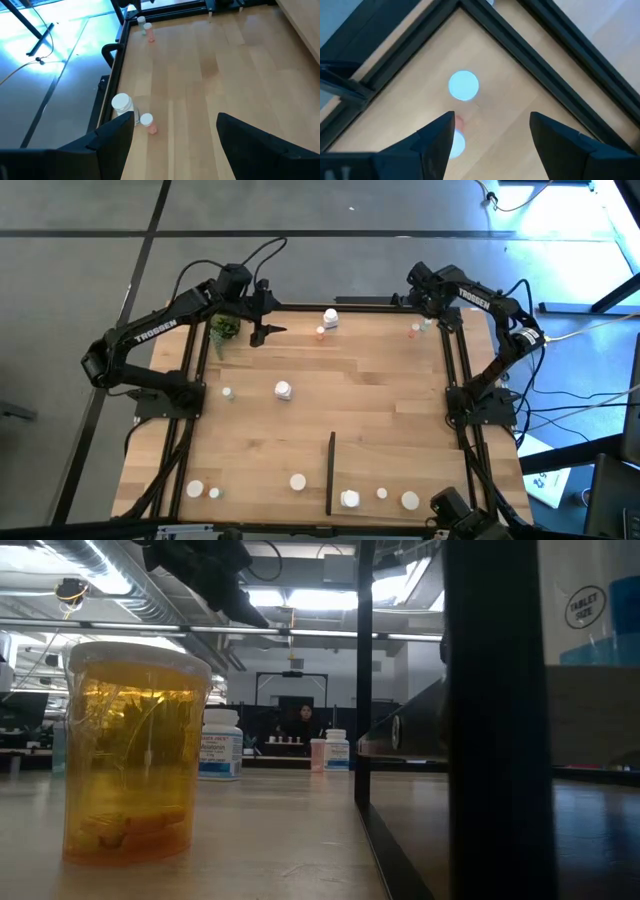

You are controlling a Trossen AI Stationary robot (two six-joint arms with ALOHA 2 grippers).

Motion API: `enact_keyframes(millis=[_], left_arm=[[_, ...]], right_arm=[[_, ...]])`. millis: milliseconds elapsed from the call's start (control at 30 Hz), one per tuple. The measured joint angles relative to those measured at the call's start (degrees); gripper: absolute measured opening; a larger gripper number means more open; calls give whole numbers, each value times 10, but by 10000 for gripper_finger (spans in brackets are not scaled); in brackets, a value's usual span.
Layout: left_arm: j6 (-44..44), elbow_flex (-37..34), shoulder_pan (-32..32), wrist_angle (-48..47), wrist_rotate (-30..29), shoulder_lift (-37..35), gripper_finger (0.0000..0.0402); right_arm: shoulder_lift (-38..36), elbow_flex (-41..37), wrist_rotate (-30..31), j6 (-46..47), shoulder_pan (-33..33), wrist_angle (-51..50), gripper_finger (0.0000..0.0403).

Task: Pick and place medicine bottles onto shelf by color
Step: Put the top right blue pill bottle on the shelf

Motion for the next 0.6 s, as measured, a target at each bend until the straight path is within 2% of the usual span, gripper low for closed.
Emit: enact_keyframes(millis=[300, 600], left_arm=[[19, 0, 0, 0, 8, 4, 277], [36, 0, 6, 0, 16, 52, 277]], right_arm=[[0, -19, 0, -19, 0, 39, 259], [0, -19, 0, -22, 0, 38, 259]])
